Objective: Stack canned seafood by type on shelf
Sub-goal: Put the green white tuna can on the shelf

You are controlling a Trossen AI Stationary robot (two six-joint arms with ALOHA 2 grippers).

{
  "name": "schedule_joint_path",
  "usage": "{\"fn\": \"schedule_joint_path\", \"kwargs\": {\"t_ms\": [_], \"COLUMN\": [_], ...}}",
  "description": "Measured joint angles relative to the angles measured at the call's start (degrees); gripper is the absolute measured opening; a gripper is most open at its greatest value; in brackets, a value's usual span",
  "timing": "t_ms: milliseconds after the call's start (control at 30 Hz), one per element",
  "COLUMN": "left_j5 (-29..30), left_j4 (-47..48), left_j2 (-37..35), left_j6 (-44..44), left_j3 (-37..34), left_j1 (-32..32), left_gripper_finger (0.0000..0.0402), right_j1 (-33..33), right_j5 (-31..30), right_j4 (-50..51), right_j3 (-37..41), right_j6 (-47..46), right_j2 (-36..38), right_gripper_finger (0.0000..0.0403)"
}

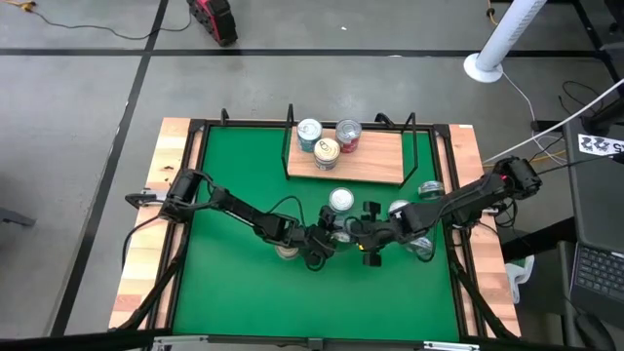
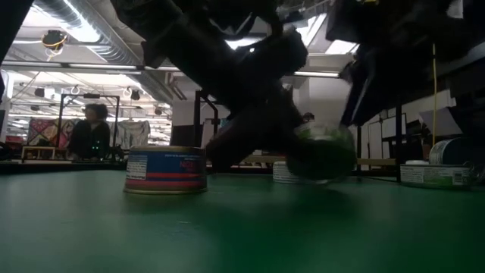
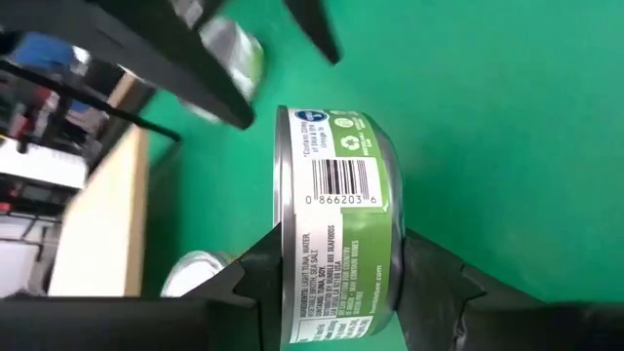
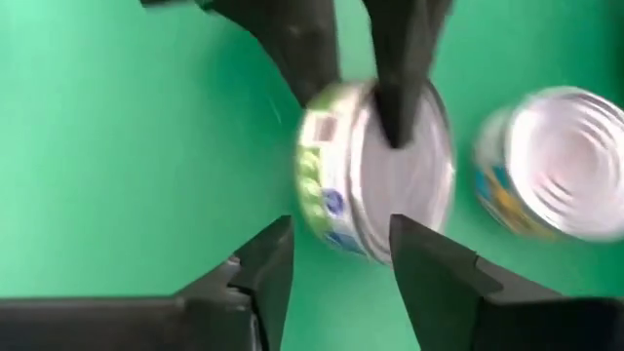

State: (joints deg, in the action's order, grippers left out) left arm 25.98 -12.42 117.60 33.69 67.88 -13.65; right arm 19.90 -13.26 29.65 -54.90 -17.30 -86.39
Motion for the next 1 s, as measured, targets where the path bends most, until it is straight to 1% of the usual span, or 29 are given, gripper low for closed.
{"fn": "schedule_joint_path", "kwargs": {"t_ms": [100,167,300,400,533,733,1000], "left_j5": [0.0,0.16,0.53,0.53,0.48,0.87,0.67], "left_j4": [-4.42,-7.59,-13.13,-15.08,-15.56,-16.49,-16.74], "left_j2": [0.0,0.0,0.0,0.0,0.0,0.0,0.0], "left_j6": [0.92,0.96,2.77,5.56,7.67,9.33,9.41], "left_j3": [0.02,0.02,0.0,0.21,1.59,2.49,2.49], "left_j1": [-0.26,-0.3,0.5,1.67,3.88,8.8,15.35], "left_gripper_finger": [0.0144,0.0144,0.0141,0.0143,0.0144,0.0144,0.0145], "right_j1": [0.0,0.02,0.07,0.02,0.02,0.02,0.0], "right_j5": [-1.41,-2.45,-4.64,-6.72,-7.33,-10.95,-11.66], "right_j4": [12.06,18.23,26.72,30.39,32.91,34.03,34.99], "right_j3": [-5.39,-8.34,-11.92,-12.76,-12.78,-12.84,-12.84], "right_j6": [-0.29,-0.35,-0.34,-0.38,-1.06,-2.09,-2.01], "right_j2": [0.0,0.03,0.91,2.7,6.19,10.61,12.96], "right_gripper_finger": [0.0178,0.0179,0.0178,0.0178,0.0177,0.0177,0.0177]}}
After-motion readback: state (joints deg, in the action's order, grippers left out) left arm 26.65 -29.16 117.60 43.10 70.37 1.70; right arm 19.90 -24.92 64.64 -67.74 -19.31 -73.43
